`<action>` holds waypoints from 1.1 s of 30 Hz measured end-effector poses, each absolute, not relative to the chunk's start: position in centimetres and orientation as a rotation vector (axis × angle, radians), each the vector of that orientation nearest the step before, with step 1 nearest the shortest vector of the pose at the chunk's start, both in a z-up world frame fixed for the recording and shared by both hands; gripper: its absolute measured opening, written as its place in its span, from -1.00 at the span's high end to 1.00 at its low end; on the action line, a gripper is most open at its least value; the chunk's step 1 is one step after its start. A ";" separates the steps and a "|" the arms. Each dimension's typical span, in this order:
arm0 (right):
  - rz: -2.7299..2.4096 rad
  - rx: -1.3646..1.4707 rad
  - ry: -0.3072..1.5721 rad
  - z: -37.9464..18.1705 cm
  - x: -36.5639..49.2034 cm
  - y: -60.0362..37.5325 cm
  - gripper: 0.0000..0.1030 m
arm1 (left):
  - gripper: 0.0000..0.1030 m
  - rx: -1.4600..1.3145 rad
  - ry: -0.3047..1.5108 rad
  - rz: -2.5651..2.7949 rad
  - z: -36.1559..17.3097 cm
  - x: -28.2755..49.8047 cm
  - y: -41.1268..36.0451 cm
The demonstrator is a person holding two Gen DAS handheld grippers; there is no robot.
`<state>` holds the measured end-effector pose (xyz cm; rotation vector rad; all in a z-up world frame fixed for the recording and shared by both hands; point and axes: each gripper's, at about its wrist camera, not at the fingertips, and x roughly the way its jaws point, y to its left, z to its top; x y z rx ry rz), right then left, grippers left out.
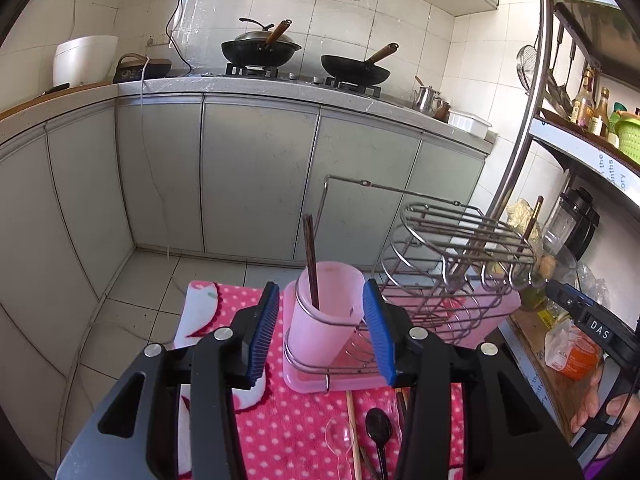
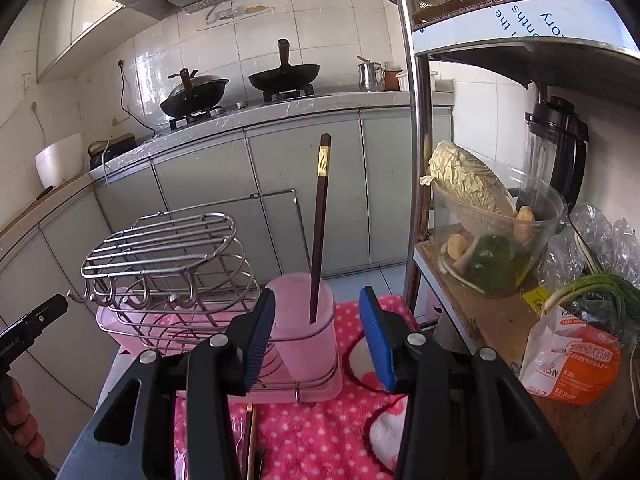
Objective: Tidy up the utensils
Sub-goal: 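Move both tools back down to the utensils on the cloth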
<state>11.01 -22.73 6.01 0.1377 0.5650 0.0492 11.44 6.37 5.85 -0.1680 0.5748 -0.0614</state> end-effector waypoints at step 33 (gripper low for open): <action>0.215 0.232 0.930 -5.7 8.1 -20.1 0.24 | 0.15 -0.148 0.948 -0.101 -4.8 8.5 3.9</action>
